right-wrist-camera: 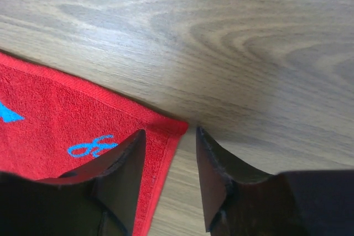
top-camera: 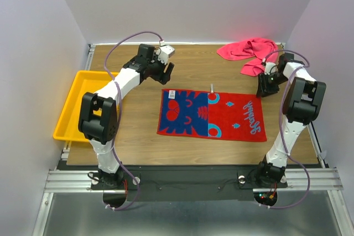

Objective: Roll the towels
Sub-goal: Flatten the towel

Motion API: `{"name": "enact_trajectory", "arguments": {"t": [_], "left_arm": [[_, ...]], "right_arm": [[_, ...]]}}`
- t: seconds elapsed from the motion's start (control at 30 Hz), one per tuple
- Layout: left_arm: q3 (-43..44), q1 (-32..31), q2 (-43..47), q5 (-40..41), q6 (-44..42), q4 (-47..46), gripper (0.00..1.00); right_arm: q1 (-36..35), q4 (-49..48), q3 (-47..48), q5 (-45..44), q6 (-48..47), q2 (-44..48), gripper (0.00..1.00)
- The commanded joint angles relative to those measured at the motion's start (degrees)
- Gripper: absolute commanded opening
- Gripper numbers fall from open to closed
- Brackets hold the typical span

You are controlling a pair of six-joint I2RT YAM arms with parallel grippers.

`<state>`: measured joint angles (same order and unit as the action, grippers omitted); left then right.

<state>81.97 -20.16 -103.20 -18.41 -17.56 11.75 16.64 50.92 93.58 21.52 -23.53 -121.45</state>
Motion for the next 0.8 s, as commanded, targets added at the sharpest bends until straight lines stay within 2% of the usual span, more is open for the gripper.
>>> {"name": "enact_trajectory", "arguments": {"t": [0.0,0.07,0.2,0.23,0.27,0.53,0.7,0.77], "left_arm": [[-0.24,-0.05,-1.21,-0.31,1.21,-0.67,0.76],[-0.15,-0.05,-2.00,-0.31,1.04,-0.32,0.76],[-0.15,-0.05,-3.50,-0.04,0.86,-0.32,0.76],[0.20,-0.05,-4.46,-0.30,0.86,0.03,0.77],[0.55,-0.05,-4.99,-0.57,0.43,0.38,0.77],[3.19,-0.05,-9.47,-1.89,0.16,2.49,0.75],[4.16,-0.05,-12.02,-0.22,0.51,2.58,0.64],[4.25,-0.05,-12.64,0.04,0.51,2.58,0.63]], "right_arm": [[-0.03,-1.78,-1.03,2.03,0.15,-0.37,0.42],[-0.03,-1.78,-2.26,2.65,-0.20,0.16,0.41],[-0.03,-1.78,-4.02,2.65,-0.90,0.25,0.16],[-0.03,-1.70,-4.19,2.74,-1.08,0.16,0.05],[-0.03,-1.78,-4.20,3.09,-1.08,0.25,0.01],[-0.03,-1.61,-4.46,5.29,-1.43,1.30,0.01],[-0.03,-1.43,-5.33,6.60,-1.78,2.09,0.01],[-0.03,-1.26,-5.43,7.04,-2.13,2.18,0.00]]}}
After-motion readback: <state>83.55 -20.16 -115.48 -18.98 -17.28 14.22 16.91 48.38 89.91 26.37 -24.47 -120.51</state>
